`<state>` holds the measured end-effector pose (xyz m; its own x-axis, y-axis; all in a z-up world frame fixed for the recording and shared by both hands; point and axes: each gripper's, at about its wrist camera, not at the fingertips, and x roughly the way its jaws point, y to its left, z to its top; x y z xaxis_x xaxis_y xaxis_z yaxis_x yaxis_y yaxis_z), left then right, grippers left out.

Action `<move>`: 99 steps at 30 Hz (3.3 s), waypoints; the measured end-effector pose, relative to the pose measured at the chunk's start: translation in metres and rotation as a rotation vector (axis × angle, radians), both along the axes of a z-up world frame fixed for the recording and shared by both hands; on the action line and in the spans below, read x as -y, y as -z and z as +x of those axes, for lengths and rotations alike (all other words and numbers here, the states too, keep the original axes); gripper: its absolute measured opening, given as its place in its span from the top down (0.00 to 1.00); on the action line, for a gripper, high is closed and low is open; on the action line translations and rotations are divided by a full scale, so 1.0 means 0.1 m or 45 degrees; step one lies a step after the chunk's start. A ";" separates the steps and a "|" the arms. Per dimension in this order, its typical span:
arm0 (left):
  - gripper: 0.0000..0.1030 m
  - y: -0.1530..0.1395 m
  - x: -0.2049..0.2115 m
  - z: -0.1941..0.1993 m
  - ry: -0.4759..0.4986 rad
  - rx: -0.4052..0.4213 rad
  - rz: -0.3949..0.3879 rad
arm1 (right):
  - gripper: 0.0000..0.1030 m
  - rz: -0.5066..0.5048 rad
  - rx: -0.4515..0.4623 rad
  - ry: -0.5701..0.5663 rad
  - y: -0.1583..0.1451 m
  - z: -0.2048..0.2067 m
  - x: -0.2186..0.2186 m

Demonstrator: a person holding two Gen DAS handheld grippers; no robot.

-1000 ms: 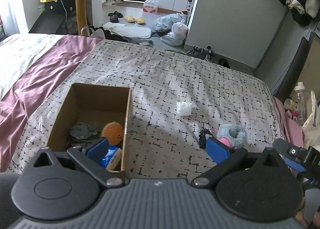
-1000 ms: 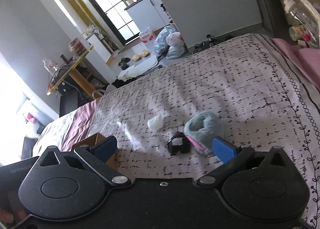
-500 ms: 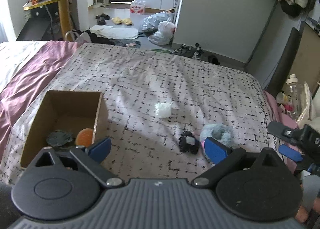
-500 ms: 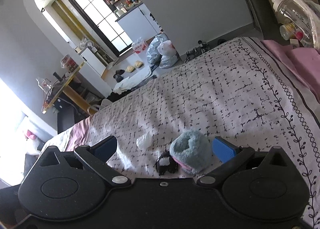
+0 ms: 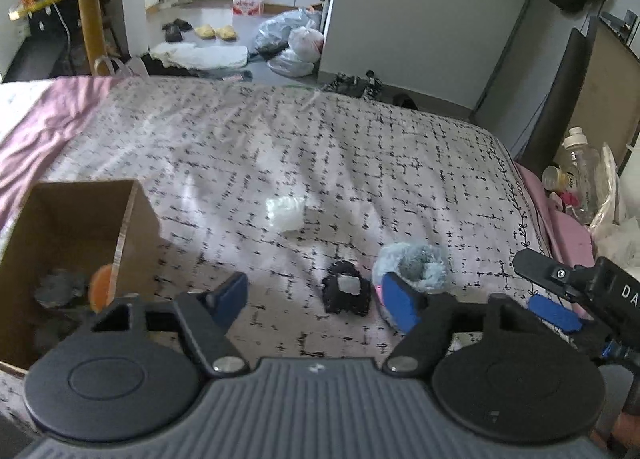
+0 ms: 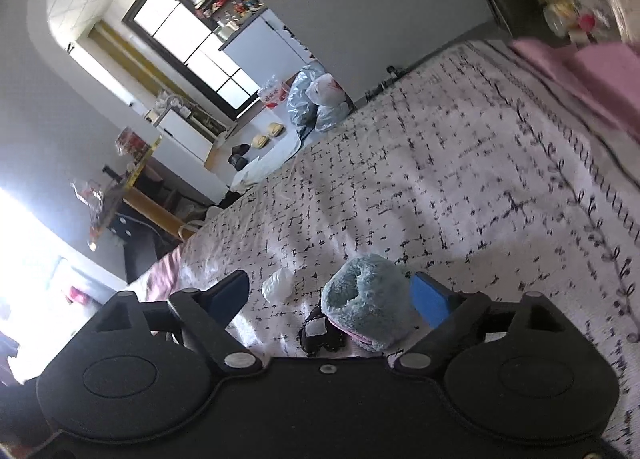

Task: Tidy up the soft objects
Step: 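Grasp the grey slipper plush with the left tool while the right tool grasps it too, then carry the grey slipper plush with both tools over the cardboard box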

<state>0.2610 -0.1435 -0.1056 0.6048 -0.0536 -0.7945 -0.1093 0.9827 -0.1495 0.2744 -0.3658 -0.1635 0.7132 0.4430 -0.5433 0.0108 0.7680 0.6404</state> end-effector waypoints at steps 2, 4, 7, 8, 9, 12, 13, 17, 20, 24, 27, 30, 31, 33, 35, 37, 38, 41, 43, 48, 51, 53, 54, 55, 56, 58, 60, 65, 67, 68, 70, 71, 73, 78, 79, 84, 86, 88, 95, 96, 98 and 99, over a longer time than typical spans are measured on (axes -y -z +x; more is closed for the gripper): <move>0.36 0.06 0.03 0.04 0.002 -0.008 -0.014 | 0.21 0.047 -0.030 0.006 0.06 0.04 0.04; 0.39 0.14 0.07 0.10 0.013 -0.015 -0.026 | 0.24 0.056 -0.051 0.003 0.11 0.09 0.03; 0.45 0.24 0.11 0.19 0.017 -0.038 -0.055 | 0.26 0.055 -0.074 -0.008 0.16 0.15 0.01; 0.47 0.27 0.12 0.21 0.018 -0.042 -0.067 | 0.29 0.060 -0.083 -0.008 0.19 0.17 0.00; 0.48 0.30 0.13 0.25 0.019 -0.046 -0.079 | 0.32 0.071 -0.096 -0.005 0.21 0.19 0.00; 0.50 0.39 0.19 0.35 0.021 -0.053 -0.106 | 0.40 0.168 -0.146 0.000 0.32 0.26 0.04; 0.51 0.42 0.20 0.39 0.023 -0.057 -0.119 | 0.41 0.189 -0.168 0.005 0.36 0.28 0.05; 0.55 0.54 0.29 0.52 0.045 -0.072 -0.137 | 0.43 0.211 -0.214 0.019 0.46 0.32 0.07; 0.60 0.64 0.34 0.62 0.051 -0.099 -0.174 | 0.46 0.233 -0.231 0.028 0.51 0.36 0.08; 0.63 0.77 0.41 0.74 0.063 -0.125 -0.203 | 0.48 0.221 -0.260 0.035 0.57 0.42 0.06; 0.64 0.83 0.45 0.81 0.076 -0.132 -0.198 | 0.48 0.227 -0.281 0.039 0.64 0.48 0.07; 0.64 0.91 0.47 0.88 0.077 -0.156 -0.229 | 0.50 0.226 -0.301 0.034 0.69 0.55 0.05; 0.65 0.94 0.47 0.90 0.076 -0.164 -0.236 | 0.51 0.227 -0.308 0.032 0.71 0.56 0.04; 0.69 1.00 0.48 0.92 0.073 -0.184 -0.257 | 0.58 0.230 -0.326 0.018 0.76 0.60 0.01; 0.73 1.05 0.48 0.94 0.058 -0.211 -0.284 | 0.61 0.226 -0.342 0.014 0.79 0.62 -0.01; 0.76 1.05 0.49 0.95 0.063 -0.217 -0.300 | 0.61 0.214 -0.352 0.017 0.82 0.63 -0.01; 0.77 1.05 0.50 0.95 0.065 -0.215 -0.298 | 0.63 0.207 -0.356 0.017 0.83 0.63 -0.01; 0.81 1.03 0.51 0.94 0.058 -0.208 -0.297 | 0.69 0.176 -0.359 0.006 0.82 0.63 -0.03; 0.83 0.99 0.50 0.92 0.057 -0.193 -0.290 | 0.76 0.140 -0.336 -0.017 0.78 0.62 -0.07; 0.83 0.85 0.46 0.83 0.059 -0.151 -0.277 | 0.78 0.114 -0.282 -0.055 0.68 0.57 -0.12; 0.83 0.76 0.42 0.75 0.065 -0.129 -0.272 | 0.79 0.100 -0.240 -0.078 0.60 0.51 -0.14; 0.84 0.69 0.40 0.68 0.071 -0.122 -0.259 | 0.80 0.089 -0.238 -0.095 0.57 0.49 -0.17; 0.84 0.67 0.38 0.65 0.071 -0.123 -0.252 | 0.80 0.086 -0.236 -0.103 0.54 0.48 -0.19; 0.84 0.64 0.37 0.62 0.064 -0.125 -0.246 | 0.80 0.087 -0.229 -0.110 0.51 0.46 -0.21; 0.85 0.61 0.35 0.59 0.059 -0.125 -0.241 | 0.80 0.079 -0.216 -0.123 0.46 0.43 -0.24; 0.85 0.52 0.30 0.53 0.055 -0.116 -0.234 | 0.80 0.069 -0.199 -0.139 0.39 0.38 -0.28; 0.85 0.44 0.26 0.46 0.056 -0.107 -0.229 | 0.80 0.084 -0.193 -0.145 0.32 0.33 -0.31; 0.85 0.26 0.12 0.32 0.040 -0.077 -0.221 | 0.80 0.100 -0.162 -0.153 0.18 0.22 -0.46; 0.85 0.19 0.05 0.26 0.026 -0.068 -0.224 | 0.80 0.093 -0.145 -0.162 0.11 0.17 -0.53; 0.85 0.16 0.01 0.22 0.019 -0.062 -0.225 | 0.80 0.096 -0.139 -0.165 0.07 0.15 -0.57; 0.85 0.08 -0.08 0.16 0.006 -0.049 -0.229 | 0.80 0.097 -0.127 -0.174 0.01 0.12 -0.64; 0.85 0.04 -0.13 0.13 -0.002 -0.041 -0.231 | 0.80 0.094 -0.118 -0.181 -0.03 0.10 -0.69; 0.85 -0.04 -0.21 0.08 -0.014 -0.024 -0.233 | 0.80 0.088 -0.104 -0.194 -0.11 0.08 -0.76; 0.85 -0.20 -0.38 -0.03 -0.036 0.014 -0.247 | 0.80 0.071 -0.063 -0.213 -0.30 0.01 -0.93; 0.85 -0.23 -0.41 -0.06 -0.039 0.023 -0.249 | 0.80 0.069 -0.055 -0.216 -0.33 -0.02 -0.97; 0.85 -0.34 -0.58 -0.17 -0.062 0.052 -0.266 | 0.80 0.065 -0.029 -0.234 -0.44 -0.10 -1.11; 0.85 -0.38 -0.65 -0.21 -0.071 0.060 -0.273 | 0.80 0.061 -0.022 -0.241 -0.48 -0.13 -1.17; 0.85 -0.41 -0.71 -0.25 -0.077 0.066 -0.280 | 0.80 0.055 -0.017 -0.247 -0.52 -0.16 -1.23; 0.85 -0.53 -0.92 -0.40 -0.112 0.101 -0.304 | 0.80 0.040 0.014 -0.282 -0.67 -0.23 -1.44; 0.85 -0.55 -0.96 -0.41 -0.120 0.104 -0.310 | 0.80 0.036 0.016 -0.288 -0.69 -0.23 -1.48; 0.85 -0.56 -1.04 -0.44 -0.133 0.109 -0.318 | 0.80 0.029 0.020 -0.300 -0.72 -0.23 -1.55; 0.85 -0.57 -1.07 -0.44 -0.138 0.112 -0.322 | 0.80 0.026 0.021 -0.307 -0.73 -0.23 -1.59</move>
